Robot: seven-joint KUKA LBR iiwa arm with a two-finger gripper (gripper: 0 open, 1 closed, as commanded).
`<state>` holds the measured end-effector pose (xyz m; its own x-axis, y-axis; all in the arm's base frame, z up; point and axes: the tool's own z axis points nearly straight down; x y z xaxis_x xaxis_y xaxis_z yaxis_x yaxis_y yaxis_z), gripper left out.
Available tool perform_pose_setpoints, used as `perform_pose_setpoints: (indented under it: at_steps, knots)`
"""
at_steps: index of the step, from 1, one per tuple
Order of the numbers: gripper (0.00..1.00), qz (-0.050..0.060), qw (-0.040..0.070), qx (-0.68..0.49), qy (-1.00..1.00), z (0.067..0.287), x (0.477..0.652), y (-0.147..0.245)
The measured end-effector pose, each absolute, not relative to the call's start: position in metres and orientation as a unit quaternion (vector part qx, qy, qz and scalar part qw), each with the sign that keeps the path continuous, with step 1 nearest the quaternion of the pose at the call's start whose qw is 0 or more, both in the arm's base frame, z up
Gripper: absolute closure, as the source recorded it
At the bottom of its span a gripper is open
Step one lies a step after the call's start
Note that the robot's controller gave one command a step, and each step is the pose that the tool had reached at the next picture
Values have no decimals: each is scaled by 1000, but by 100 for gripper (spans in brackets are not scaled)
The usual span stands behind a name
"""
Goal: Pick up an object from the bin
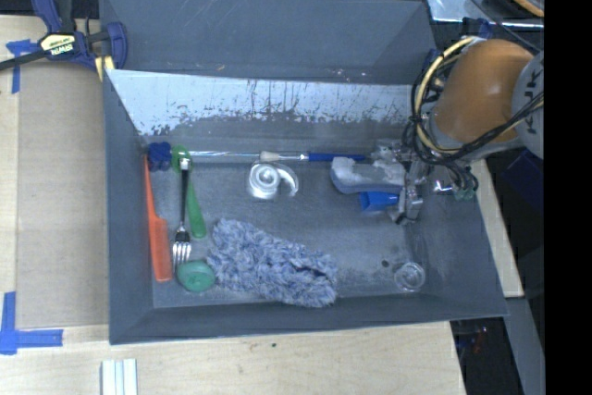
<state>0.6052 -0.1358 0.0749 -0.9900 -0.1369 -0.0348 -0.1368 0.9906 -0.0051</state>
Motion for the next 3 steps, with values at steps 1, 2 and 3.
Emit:
perform_pose_setpoints:
  at_steps: [1, 2, 3]
  knots:
    - [0, -1, 17, -88, 996, 176, 612, -126]
    - [0, -2, 19, -110, 994, 113, 605, -137]
    - [0, -2, 16, -132, 991, 88, 605, -133]
